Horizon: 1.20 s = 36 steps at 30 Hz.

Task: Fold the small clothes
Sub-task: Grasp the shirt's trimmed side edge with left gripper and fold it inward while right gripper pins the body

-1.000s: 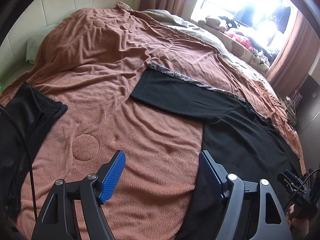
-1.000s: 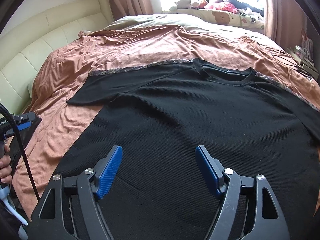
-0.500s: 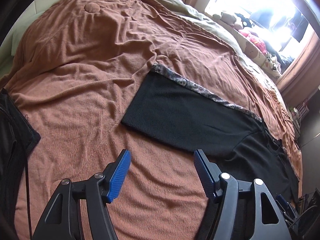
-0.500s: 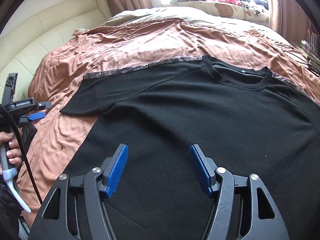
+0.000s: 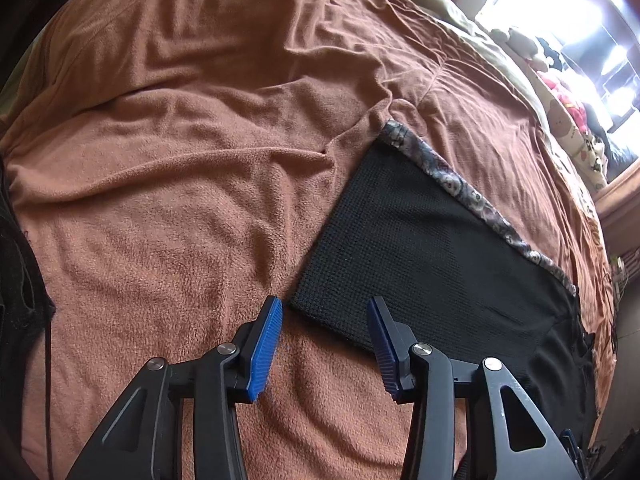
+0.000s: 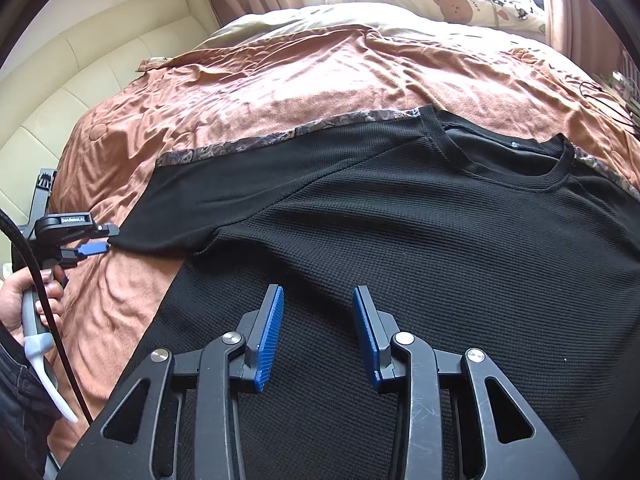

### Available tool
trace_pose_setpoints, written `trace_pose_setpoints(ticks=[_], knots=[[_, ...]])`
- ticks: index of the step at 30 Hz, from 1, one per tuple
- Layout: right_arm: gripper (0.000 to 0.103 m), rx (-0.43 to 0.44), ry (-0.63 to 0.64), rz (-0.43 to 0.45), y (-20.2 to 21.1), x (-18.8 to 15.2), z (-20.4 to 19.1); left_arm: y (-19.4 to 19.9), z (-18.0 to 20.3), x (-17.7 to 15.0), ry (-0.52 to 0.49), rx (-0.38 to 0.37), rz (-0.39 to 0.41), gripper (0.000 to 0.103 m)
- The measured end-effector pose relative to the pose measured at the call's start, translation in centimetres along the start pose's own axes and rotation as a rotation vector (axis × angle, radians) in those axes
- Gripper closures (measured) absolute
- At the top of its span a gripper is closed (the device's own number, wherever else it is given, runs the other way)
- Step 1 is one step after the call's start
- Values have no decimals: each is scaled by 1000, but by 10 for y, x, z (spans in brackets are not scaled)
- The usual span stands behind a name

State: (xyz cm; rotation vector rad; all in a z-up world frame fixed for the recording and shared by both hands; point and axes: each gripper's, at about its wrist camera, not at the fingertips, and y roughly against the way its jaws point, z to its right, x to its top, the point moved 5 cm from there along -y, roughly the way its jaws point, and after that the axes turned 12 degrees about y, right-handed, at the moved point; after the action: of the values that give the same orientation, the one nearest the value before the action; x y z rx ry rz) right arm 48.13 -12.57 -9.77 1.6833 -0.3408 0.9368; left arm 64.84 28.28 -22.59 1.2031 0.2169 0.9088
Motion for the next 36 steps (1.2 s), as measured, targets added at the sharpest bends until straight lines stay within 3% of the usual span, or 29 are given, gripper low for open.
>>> trace_pose_setpoints(ticks=[6,8,10,11,25,36], knots=[[70,24,-16,-2,-12,8,-2,-17,-3,3,47,-5,-11,57],[70,35,-17,3,-16,12,-4,-18,-6,9,68,16,9,72],[80,48,-12,10,-21,18,-6,-17,-6,12,89,10,7,94],[82,55,-12,9,-24,20,-6,-16,-4,14,84,-6,4,97],[88,177,-49,4,-77,49,-23,59,74,48,-56,-181,136,98],[90,277,-146,-65,-129,58,-33,87,130,53,-99,-297,126,98]])
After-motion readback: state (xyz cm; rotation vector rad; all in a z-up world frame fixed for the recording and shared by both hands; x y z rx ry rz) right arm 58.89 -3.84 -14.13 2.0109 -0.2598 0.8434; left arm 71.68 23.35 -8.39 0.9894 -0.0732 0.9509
